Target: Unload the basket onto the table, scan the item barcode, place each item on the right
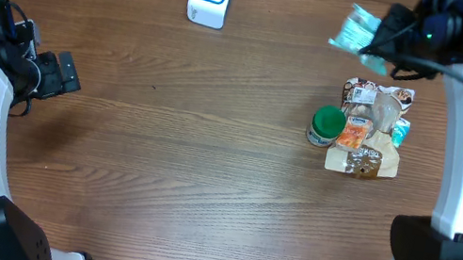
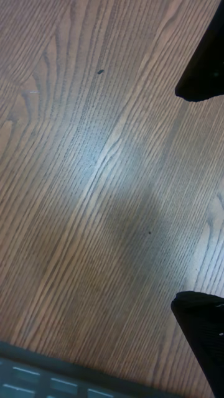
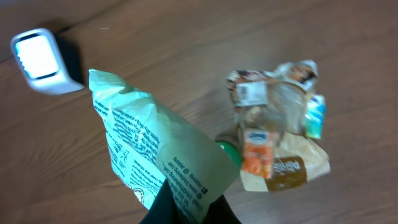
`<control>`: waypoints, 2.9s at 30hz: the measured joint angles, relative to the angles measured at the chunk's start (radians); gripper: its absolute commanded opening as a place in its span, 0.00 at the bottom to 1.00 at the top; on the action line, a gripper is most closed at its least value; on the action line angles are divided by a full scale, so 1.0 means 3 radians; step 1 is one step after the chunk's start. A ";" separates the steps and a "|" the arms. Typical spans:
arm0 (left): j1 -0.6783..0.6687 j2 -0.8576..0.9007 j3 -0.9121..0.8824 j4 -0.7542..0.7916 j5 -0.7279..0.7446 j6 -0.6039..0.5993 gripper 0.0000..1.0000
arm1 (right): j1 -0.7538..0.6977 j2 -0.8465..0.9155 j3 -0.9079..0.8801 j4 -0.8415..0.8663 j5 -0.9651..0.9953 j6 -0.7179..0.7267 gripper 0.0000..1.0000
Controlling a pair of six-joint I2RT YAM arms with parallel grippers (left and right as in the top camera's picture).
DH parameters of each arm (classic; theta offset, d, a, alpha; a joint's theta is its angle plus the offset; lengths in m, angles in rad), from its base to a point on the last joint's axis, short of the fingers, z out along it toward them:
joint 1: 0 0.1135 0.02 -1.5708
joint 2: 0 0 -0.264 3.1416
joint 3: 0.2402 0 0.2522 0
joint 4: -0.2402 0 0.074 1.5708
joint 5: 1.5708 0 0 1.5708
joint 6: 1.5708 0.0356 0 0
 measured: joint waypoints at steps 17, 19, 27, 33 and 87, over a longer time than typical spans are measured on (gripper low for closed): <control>0.0000 0.0000 0.0000 -0.0001 0.0001 0.0000 1.00 | -0.0802 0.0036 -0.1911 0.1057 -0.0067 0.0371 0.09; 0.0000 0.0000 0.0000 -0.0001 0.0001 0.0000 1.00 | -0.0824 0.0037 -0.2094 0.1200 -0.0085 0.0390 0.17; 0.0000 0.0000 0.0000 0.0000 0.0000 0.0000 1.00 | -0.0823 0.0037 -0.2380 0.1250 -0.0094 0.0373 0.40; 0.0000 0.0000 0.0000 0.0000 0.0001 0.0000 1.00 | -0.0823 -0.0056 -0.2377 0.1138 -0.0094 0.0268 0.59; 0.0000 0.0000 0.0000 0.0001 -0.0003 0.0000 1.00 | -0.0097 -0.3494 -0.3990 0.2052 0.0359 -0.0251 1.00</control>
